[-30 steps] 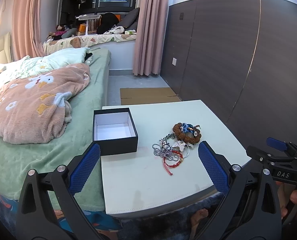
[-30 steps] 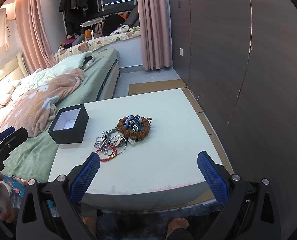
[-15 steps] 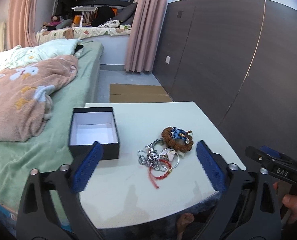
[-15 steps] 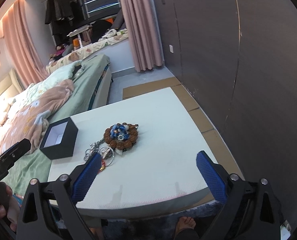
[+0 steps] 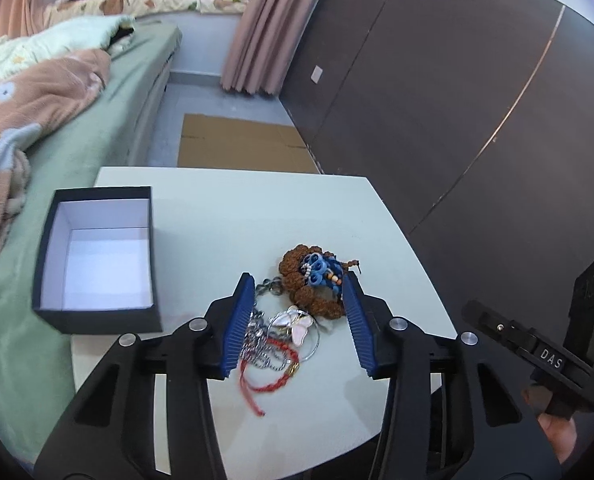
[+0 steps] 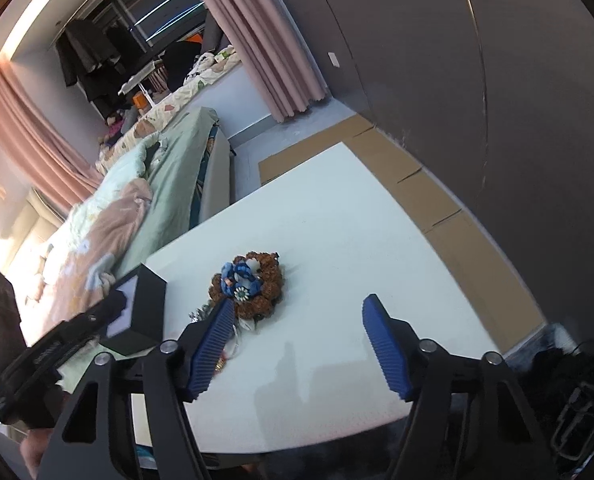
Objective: Organize jewelry
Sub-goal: 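Lower the left tool onto the brown bead bracelet and close it, then lift the brown bead bracelet with the left tool and drop it into the black box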
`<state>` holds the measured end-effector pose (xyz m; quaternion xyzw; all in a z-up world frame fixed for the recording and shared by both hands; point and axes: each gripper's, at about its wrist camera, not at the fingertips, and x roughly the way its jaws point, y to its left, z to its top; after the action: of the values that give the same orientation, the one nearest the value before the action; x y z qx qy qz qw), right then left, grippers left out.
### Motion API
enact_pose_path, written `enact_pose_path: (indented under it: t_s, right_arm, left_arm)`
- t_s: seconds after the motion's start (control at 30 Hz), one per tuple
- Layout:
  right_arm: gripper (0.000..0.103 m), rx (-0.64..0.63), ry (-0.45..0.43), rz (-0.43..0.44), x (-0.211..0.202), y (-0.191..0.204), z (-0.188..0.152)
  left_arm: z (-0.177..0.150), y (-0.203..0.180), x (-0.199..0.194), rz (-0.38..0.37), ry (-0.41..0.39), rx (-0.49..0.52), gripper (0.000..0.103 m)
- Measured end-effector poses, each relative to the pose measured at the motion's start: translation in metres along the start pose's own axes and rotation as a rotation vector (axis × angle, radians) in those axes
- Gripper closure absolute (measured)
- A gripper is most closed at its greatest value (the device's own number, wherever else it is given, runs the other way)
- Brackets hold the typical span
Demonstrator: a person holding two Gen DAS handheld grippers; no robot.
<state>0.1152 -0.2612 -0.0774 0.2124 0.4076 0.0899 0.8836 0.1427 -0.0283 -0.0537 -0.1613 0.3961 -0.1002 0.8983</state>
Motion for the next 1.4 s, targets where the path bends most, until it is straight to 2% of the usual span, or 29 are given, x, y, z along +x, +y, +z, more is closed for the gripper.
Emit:
enact_pose_path:
  t_s: [0.13, 0.43, 0.7, 0.87, 1.03, 1.3, 1.4]
  right_arm:
    - [0.045, 0.034, 0.012, 0.024, 0.012, -0.003, 0.009]
    - [0.048, 0.097, 0.031, 0.052, 0.031, -0.007, 0.022]
    - [0.048, 0.107, 0.051, 0.047, 0.041, -0.005, 0.021]
    - [0.049, 0.104, 0.057, 0.033, 0.047, -0.004, 0.021]
    - [0.050, 0.101, 0.057, 0.031, 0.048, -0.003, 0.020]
    - [0.053, 0.096, 0.050, 0.033, 0.049, -0.002, 0.019]
    - [0.053, 0.094, 0.048, 0.031, 0.050, -0.001, 0.019]
  left_arm:
    - [0.010, 0.000, 0.021, -0.011, 0.052, -0.018, 0.064]
    - [0.027, 0.009, 0.079, -0.042, 0.214, -0.094, 0.073]
    - [0.006, 0.023, 0.116, -0.071, 0.293, -0.175, 0.075]
    - [0.000, 0.024, 0.121, -0.088, 0.292, -0.187, 0.076]
    - [-0.001, 0.022, 0.119, -0.116, 0.276, -0.188, 0.084]
    - [0.011, -0.003, 0.072, -0.305, 0.174, -0.099, 0.084]
    - [0.014, -0.005, 0.059, -0.342, 0.146, -0.079, 0.084]
